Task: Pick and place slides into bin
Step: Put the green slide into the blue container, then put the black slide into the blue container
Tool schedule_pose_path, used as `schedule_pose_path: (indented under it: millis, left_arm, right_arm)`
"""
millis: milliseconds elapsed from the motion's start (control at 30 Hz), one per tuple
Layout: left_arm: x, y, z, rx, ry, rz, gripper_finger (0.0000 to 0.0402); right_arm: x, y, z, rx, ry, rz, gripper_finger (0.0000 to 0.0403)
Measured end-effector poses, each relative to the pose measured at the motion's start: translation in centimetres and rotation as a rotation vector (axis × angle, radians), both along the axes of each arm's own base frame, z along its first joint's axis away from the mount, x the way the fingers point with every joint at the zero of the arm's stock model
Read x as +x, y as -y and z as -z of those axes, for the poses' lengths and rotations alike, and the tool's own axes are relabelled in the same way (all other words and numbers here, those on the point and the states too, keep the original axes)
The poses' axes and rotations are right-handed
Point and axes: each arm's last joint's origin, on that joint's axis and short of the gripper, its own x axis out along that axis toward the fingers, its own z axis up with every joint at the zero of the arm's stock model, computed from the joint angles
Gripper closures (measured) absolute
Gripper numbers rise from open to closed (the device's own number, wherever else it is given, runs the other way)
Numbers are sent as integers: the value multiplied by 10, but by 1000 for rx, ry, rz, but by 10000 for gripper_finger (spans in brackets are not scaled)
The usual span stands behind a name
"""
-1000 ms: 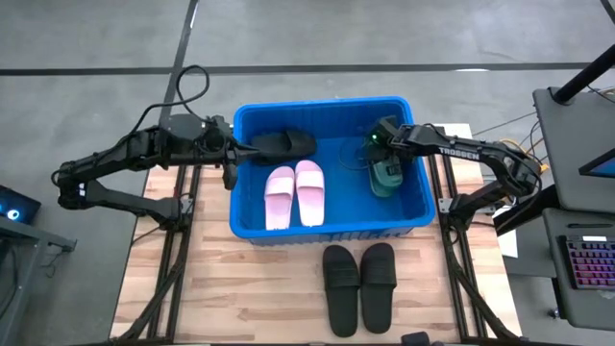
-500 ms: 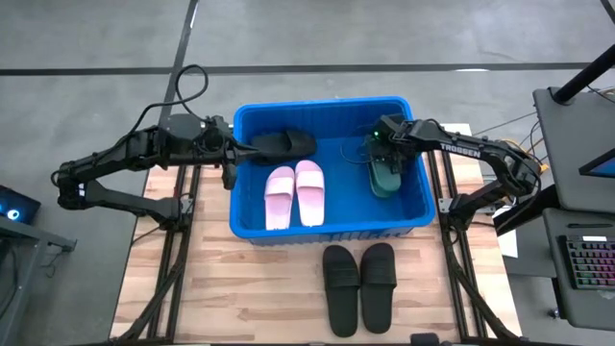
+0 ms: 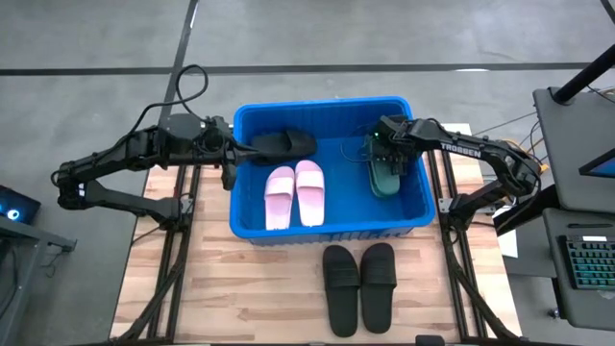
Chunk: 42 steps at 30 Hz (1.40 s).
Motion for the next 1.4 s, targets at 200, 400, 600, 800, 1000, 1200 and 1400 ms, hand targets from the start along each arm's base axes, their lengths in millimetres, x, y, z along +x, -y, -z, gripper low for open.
schedule_pose_path:
  millis: [200, 400, 600, 800, 1000, 1200, 1400]
  left_arm:
    - [0, 0, 0, -2, 0, 5, 388]
    - [0, 0, 0, -2, 0, 6, 388]
    - [0, 0, 0, -2, 0, 7, 388]
    - [0, 0, 0, -3, 0, 8, 388]
    - [0, 0, 0, -4, 0, 11, 388]
    - [0, 0, 0, -3, 0, 16, 388]
    - [0, 1, 0, -6, 0, 24, 388]
  right_arm:
    - [-3, -3, 0, 21, -7, 37, 223]
    - [-4, -4, -4, 23, 14, 62, 223]
    - [-3, -4, -17, 57, 48, 79, 225]
    - [-3, -4, -23, 56, 52, 82, 223]
    - [-6, -7, -22, 104, 44, 111, 224]
    - [-6, -8, -22, 127, 61, 136, 224]
    - [-8, -9, -22, 142, 53, 155, 222]
